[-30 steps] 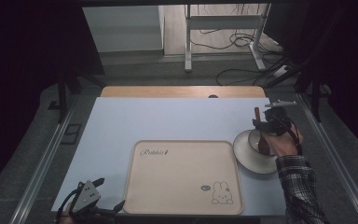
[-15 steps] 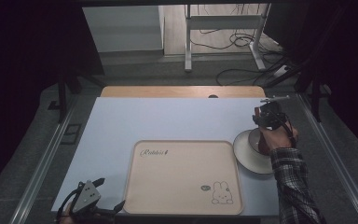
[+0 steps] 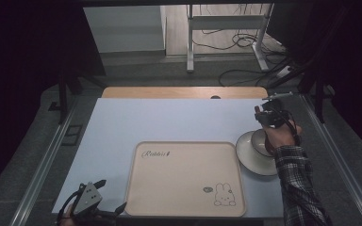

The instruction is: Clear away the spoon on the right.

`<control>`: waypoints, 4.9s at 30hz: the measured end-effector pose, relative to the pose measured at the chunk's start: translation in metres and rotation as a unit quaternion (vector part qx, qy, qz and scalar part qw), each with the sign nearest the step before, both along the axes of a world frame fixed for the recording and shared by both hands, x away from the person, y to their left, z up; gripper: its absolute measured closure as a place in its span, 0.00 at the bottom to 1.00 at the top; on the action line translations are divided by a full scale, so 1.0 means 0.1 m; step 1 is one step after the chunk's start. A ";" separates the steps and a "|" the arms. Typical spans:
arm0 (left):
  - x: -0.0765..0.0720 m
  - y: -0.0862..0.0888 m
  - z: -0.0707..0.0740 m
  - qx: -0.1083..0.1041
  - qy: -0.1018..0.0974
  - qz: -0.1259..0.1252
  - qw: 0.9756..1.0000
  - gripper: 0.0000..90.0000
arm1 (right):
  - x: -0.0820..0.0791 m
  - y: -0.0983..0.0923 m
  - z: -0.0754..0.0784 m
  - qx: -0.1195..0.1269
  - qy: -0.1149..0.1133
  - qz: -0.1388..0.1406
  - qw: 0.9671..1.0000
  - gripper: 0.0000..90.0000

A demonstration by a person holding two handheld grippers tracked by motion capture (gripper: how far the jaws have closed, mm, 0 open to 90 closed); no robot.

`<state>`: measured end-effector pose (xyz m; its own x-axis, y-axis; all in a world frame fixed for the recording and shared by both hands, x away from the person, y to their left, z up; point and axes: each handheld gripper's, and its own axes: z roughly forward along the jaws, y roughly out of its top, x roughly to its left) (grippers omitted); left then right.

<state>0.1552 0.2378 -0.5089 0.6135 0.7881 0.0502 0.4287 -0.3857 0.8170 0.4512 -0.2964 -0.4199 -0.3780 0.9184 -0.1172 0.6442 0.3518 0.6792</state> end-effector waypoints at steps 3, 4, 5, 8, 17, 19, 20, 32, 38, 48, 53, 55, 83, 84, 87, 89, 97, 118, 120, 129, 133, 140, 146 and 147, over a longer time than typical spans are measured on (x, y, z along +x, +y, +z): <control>0.00 0.00 0.00 0.001 0.000 0.000 1.000 0.00 | -0.02 -0.01 0.07 -0.001 -0.003 0.006 1.000 0.85; 0.00 0.00 0.00 0.000 0.000 0.000 1.000 0.00 | -0.02 0.00 0.10 0.001 -0.004 0.008 1.000 0.85; 0.00 0.00 0.00 0.000 0.000 0.000 1.000 0.00 | -0.03 0.00 0.12 0.002 -0.004 0.009 1.000 0.85; 0.00 0.00 0.00 0.000 0.000 0.000 1.000 0.00 | -0.04 0.02 0.20 0.005 -0.004 0.018 1.000 0.85; 0.00 0.00 0.00 0.001 -0.001 0.000 1.000 0.00 | -0.13 0.13 0.41 0.000 0.013 0.043 0.999 0.85; 0.00 0.00 0.00 0.001 0.000 -0.001 1.000 0.00 | -0.15 0.15 0.45 0.004 0.018 0.047 0.999 0.85; 0.00 0.00 0.00 0.001 0.000 -0.001 1.000 0.00 | -0.17 0.16 0.47 0.003 0.019 0.049 0.999 0.85; 0.00 -0.01 0.00 0.001 0.000 -0.001 1.000 0.00 | -0.39 0.22 0.57 0.003 0.043 0.081 0.996 0.85; 0.00 -0.01 0.00 0.002 -0.001 -0.001 1.000 0.00 | -0.50 0.29 0.56 0.000 0.057 0.096 0.994 0.85; 0.00 -0.01 0.00 0.004 -0.001 -0.002 1.000 0.00 | -0.69 0.46 0.48 -0.009 0.087 0.124 0.989 0.85; 0.00 -0.01 0.00 0.004 -0.001 -0.002 1.000 0.00 | -0.75 0.54 0.45 -0.011 0.097 0.136 0.986 0.85; 0.00 -0.01 0.00 0.004 -0.001 -0.002 1.000 0.00 | -0.79 0.58 0.43 -0.013 0.101 0.142 0.985 0.85; -0.01 -0.02 0.00 0.007 -0.002 -0.004 1.000 0.00 | -0.99 1.06 0.06 -0.028 0.162 0.191 0.968 0.85; -0.01 -0.02 0.00 0.007 -0.002 -0.004 1.000 0.00 | -1.00 1.08 0.05 -0.027 0.163 0.191 0.967 0.85; -0.01 -0.02 0.00 0.007 -0.002 -0.004 1.000 0.00 | -1.00 1.13 0.00 -0.029 0.169 0.196 0.966 0.85; -0.01 -0.02 0.00 0.007 -0.002 -0.004 1.000 0.00 | -1.01 1.16 -0.03 -0.030 0.173 0.198 0.964 0.85; -0.01 -0.02 0.00 0.007 -0.002 -0.005 1.000 0.00 | -1.01 1.27 -0.17 -0.030 0.189 0.205 0.960 0.85; -0.01 -0.02 0.00 0.008 -0.004 -0.006 1.000 0.00 | -1.02 1.55 -0.58 -0.039 0.222 0.223 0.948 0.84; -0.01 -0.02 0.00 0.008 -0.004 -0.006 1.000 0.00 | -1.03 1.56 -0.59 -0.038 0.218 0.224 0.949 0.83; -0.01 -0.03 0.00 0.011 -0.005 -0.007 1.000 0.00 | -1.09 1.47 -0.49 -0.022 0.185 0.235 0.954 0.59; -0.01 -0.03 0.00 0.012 -0.005 -0.007 1.000 0.00 | -1.16 1.47 -0.52 -0.017 0.162 0.250 0.954 0.55; -0.02 -0.03 0.00 0.012 -0.006 -0.006 1.000 0.00 | -1.27 1.50 -0.58 -0.015 0.142 0.270 0.952 0.79; -0.02 -0.03 0.00 0.011 -0.006 -0.005 1.000 0.00 | -1.32 1.48 -0.66 0.002 0.133 0.281 0.951 0.97; -0.02 -0.03 0.00 0.011 -0.006 -0.005 1.000 0.00 | -1.33 1.48 -0.67 0.004 0.126 0.282 0.951 0.99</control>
<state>0.1535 0.2351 -0.5089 0.6207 0.7805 0.0743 0.4146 -0.4073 0.8138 0.3187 -0.1483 -0.4868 -0.8262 0.5613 0.0484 0.4966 0.6850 0.5330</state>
